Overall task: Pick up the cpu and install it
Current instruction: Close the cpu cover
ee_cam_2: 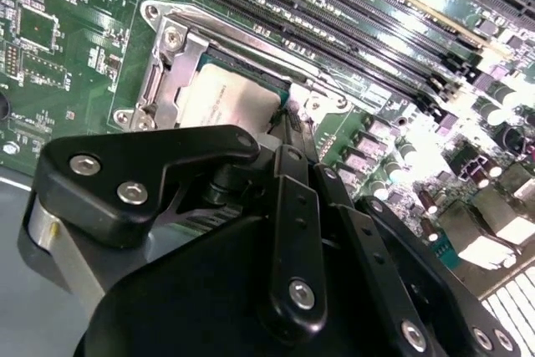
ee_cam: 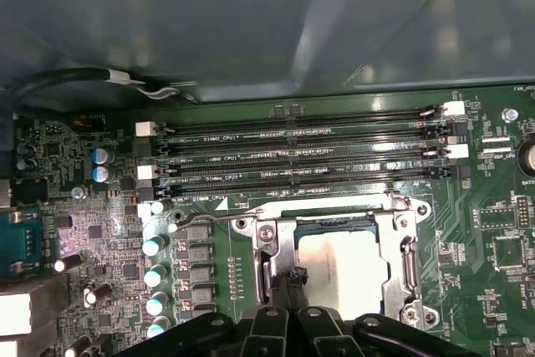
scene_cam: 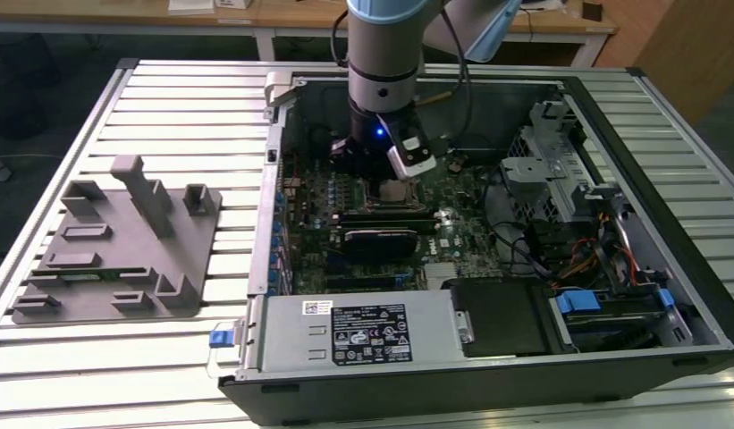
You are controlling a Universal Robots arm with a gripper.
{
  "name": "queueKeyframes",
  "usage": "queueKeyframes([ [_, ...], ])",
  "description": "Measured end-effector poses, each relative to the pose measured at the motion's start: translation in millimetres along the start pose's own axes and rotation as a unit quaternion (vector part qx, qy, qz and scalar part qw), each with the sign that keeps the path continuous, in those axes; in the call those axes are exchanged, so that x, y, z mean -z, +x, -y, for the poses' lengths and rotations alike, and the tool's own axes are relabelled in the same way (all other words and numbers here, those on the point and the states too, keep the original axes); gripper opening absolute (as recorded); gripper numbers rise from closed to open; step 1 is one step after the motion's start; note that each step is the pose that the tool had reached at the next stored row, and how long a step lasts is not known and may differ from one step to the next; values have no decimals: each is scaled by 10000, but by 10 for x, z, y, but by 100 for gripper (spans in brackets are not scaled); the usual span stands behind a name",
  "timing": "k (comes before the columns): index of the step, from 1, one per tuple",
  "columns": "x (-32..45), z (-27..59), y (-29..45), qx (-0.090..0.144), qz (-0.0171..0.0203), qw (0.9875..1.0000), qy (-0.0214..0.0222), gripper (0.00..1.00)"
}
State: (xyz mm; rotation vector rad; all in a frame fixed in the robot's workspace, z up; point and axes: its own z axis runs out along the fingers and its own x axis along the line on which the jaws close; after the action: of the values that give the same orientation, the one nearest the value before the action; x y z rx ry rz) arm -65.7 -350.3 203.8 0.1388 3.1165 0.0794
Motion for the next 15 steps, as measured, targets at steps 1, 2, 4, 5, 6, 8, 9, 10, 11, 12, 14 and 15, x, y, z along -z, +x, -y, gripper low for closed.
queueKeyframes([
  [1,14,-1,0,0,0,10000,0,11],
  [2,32,-2,-1,0,0,10000,0,11],
  [4,75,-4,-1,0,0,10000,0,11],
  [5,140,-7,-3,0,0,10000,0,11],
  [6,164,-9,-3,0,0,10000,0,11],
  [8,214,-11,-4,0,0,10000,0,11],
  [9,237,-12,-4,0,0,10000,1,11],
  [10,258,-13,-5,0,0,10000,0,11],
  [11,279,-14,-5,0,0,10000,0,11],
  [12,300,-15,-6,0,0,10000,0,11],
  [14,339,-18,-6,0,0,10000,0,11],
  [15,357,-18,-7,0,0,10000,0,11],
])
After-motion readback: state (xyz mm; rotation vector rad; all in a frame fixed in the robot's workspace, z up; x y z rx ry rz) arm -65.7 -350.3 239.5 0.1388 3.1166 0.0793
